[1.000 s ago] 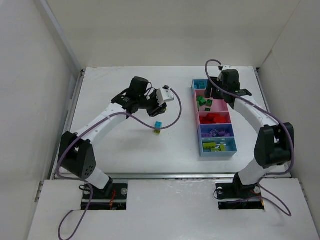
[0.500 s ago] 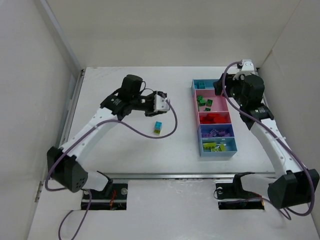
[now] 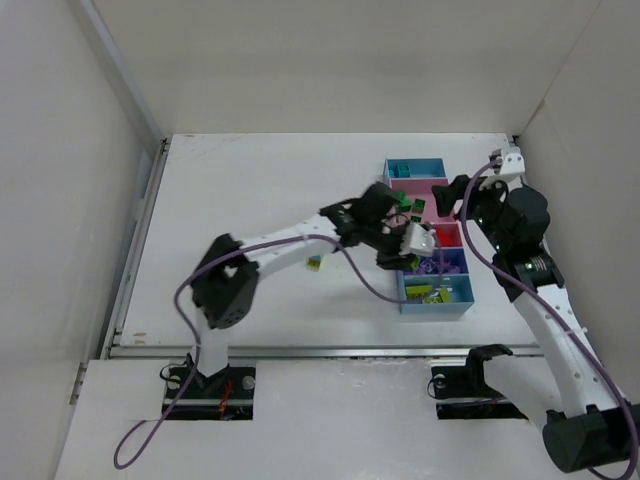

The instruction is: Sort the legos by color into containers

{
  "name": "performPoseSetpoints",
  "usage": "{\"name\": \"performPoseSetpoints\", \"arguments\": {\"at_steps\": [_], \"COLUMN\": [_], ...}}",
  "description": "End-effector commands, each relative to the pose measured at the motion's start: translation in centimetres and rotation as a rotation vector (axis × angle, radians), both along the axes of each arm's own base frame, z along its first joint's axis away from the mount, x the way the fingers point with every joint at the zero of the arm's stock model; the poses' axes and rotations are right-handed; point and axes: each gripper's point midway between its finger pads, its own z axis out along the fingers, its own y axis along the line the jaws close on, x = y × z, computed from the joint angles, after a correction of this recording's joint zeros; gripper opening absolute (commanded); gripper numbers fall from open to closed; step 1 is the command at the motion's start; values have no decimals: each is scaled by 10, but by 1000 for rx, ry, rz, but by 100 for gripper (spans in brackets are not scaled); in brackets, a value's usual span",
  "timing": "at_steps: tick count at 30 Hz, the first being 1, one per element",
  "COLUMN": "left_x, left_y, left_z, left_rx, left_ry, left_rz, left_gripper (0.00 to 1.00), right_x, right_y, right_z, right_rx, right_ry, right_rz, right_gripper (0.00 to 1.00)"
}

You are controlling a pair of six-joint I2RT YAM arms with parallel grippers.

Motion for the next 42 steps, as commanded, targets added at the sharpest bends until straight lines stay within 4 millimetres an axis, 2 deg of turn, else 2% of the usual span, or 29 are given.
{"name": "performPoseSetpoints", "arguments": {"at_steps": [1,4,6,9,11,12,15,16,18,22,24,25,26,27,28,29,30,31,32,33,34,35,36,37,38,39,40,41,42], "left_x": [-13,-23,-24,-26,-25,-29,-29,-30,-34,-35,-28,-12,-6,-3,13,19,24,20,34,36,33,46,47,50,47,62,65,63,70], "left_y": [-52,-76,-76,-68,-67,-69,-64,-62,-57,-55,-51,-42,-34,-24,-6,8,23,48,71,89,111,140,158,175,198,229,246,263,286], "left_z": [-6,-25,-23,-41,-43,-43,-51,-48,-43,-8,26,33,59,68,64,69,71,75,77,78,101,81,79,76,73,71,70,80,69], "left_rx": [14,62,49,57,68,69,91,92,92,41,-4,-2,-45,-50,-28,-26,-24,-23,-22,-19,-70,-35,-39,-35,-61,-50,-76,-125,-113], "left_ry": [83,153,156,147,145,145,127,117,100,50,3,-17,-74,-96,-117,-131,-150,-161,-178,-178,-209,-200,-181,-195,-228,-271,-257,-283,-296], "left_rz": [18,19,25,30,40,31,24,16,-6,-32,-12,39,53,74,134,171,200,235,302,345,398,509,586,653,731,894,998,1074,1182], "left_gripper": [1,1,1,1,7,26,63,95,100,100,100,100,100,100,100,100,100,100,100,100,100,100,100,100,100,100,100,100,100], "right_x": [-13,-26,-31,-43,-45,-47,-52,-52,-52,-49,-48,-47,-43,-44,-35,-29,-27,-10,-4,-1,-2,7,5,-8,-7,-11,-26,-28,-28], "right_y": [-5,-6,-9,-11,-11,-12,-14,-14,-14,-18,-19,-19,-18,-15,-11,-5,9,15,25,37,61,78,94,128,150,168,196,212,228], "right_z": [20,18,13,14,8,8,6,6,2,-1,6,6,10,15,5,1,-16,-29,-38,-45,-42,-61,-67,-74,-89,-97,-104,-104,-128], "right_rx": [47,61,69,93,99,100,100,100,98,96,98,83,69,48,-29,-69,-110,-178,-219,-259,-304,-390,-438,-478,-520,-582,-585,-579,-588], "right_ry": [-86,-95,-89,-105,-89,-95,-94,-94,-85,-77,-88,-91,-90,-106,-88,-76,-16,45,84,115,118,135,131,109,116,83,71,72,116], "right_rz": [-19,-19,-29,-38,-39,-38,-48,-48,-48,-71,-80,-80,-70,-49,-12,31,107,136,182,240,320,390,449,575,658,743,856,901,959], "right_gripper": [75,75,75,75,75,75,79,87,100,100,100,100,100,100,100,100,100,100,100,100,100,100,100,100,100,100,100,100,100]}}
